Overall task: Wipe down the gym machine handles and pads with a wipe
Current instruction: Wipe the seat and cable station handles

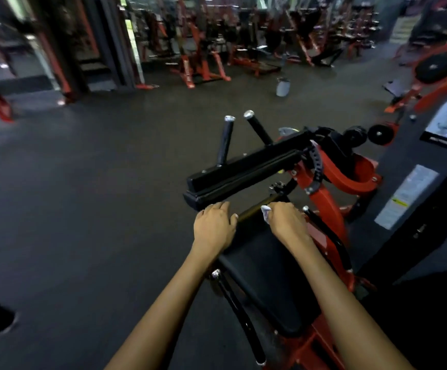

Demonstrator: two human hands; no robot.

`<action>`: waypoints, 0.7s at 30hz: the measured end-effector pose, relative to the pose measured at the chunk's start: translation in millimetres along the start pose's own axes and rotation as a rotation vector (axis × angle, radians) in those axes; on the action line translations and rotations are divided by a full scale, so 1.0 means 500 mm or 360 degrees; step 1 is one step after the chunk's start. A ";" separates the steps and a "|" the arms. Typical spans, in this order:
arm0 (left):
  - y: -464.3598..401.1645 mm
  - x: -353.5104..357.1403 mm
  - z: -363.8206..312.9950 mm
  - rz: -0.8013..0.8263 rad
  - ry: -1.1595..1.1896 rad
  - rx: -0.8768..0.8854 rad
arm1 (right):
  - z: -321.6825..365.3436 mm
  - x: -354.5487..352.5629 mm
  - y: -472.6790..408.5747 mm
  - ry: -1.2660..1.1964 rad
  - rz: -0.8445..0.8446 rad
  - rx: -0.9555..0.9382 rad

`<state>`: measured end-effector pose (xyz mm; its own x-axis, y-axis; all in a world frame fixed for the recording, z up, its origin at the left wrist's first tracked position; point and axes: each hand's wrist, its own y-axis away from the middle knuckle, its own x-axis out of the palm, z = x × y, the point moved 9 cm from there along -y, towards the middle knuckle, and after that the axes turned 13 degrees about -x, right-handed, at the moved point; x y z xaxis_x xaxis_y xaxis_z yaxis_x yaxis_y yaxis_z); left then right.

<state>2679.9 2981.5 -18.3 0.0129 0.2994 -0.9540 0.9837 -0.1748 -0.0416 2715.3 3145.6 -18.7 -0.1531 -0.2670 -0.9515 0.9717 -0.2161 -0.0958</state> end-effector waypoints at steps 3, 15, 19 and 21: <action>0.010 -0.020 0.033 -0.0031 0.0000 -0.0225 | 0.041 -0.004 -0.025 -0.0029 0.0024 -0.0205; 0.046 -0.147 0.231 -0.0361 -0.0051 -0.0816 | 0.337 0.029 -0.100 -0.0164 0.0117 -0.0934; 0.031 -0.179 0.323 -0.0434 -0.0081 -0.0951 | 0.453 0.071 -0.133 -0.0153 0.0154 -0.1114; 0.011 -0.189 0.372 -0.0458 -0.0084 -0.1008 | 0.511 0.099 -0.159 -0.0094 0.0191 -0.1173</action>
<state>2650.8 2777.8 16.3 -0.2569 0.2030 -0.9449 0.8619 0.4904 -0.1290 2584.6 2909.8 16.7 -0.0277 -0.3037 -0.9524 0.8480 0.4974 -0.1833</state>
